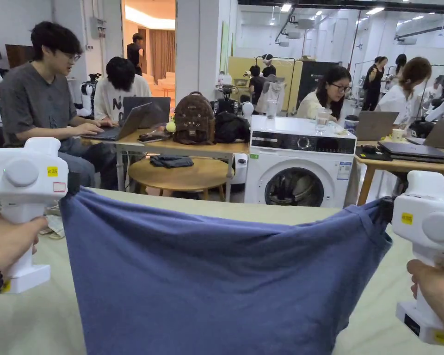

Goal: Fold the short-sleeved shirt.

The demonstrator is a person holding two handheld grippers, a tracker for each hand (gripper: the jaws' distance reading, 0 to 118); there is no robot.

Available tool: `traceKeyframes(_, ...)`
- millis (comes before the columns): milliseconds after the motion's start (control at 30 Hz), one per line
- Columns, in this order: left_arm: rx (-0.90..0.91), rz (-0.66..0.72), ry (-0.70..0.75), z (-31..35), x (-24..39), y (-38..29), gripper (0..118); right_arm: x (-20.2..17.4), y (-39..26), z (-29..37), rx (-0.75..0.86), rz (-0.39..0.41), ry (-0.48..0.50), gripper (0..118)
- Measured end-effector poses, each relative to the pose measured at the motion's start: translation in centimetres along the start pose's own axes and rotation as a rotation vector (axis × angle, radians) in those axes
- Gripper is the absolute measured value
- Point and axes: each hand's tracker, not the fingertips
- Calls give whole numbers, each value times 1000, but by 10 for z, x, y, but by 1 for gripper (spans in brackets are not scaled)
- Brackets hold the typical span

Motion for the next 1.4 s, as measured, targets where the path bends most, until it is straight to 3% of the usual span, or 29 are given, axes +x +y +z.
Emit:
traceKeyframes(400, 115, -4, 32, 4, -8, 80, 0, -9, 83, -14, 96, 20, -24, 0)
traceKeyframes(567, 118, -33, 38, 3, 0, 78, 0, -12, 84, -18, 106, 27, -35, 0)
traceKeyframes(1000, 4, -29, -23, 12, -5, -74, 0, 5, -48, 10, -31, 96, -51, 0)
traceKeyframes(1400, -147, 44, -69, 66, -27, -224, 0, 37, -179, 76, -199, 93, -96, 0)
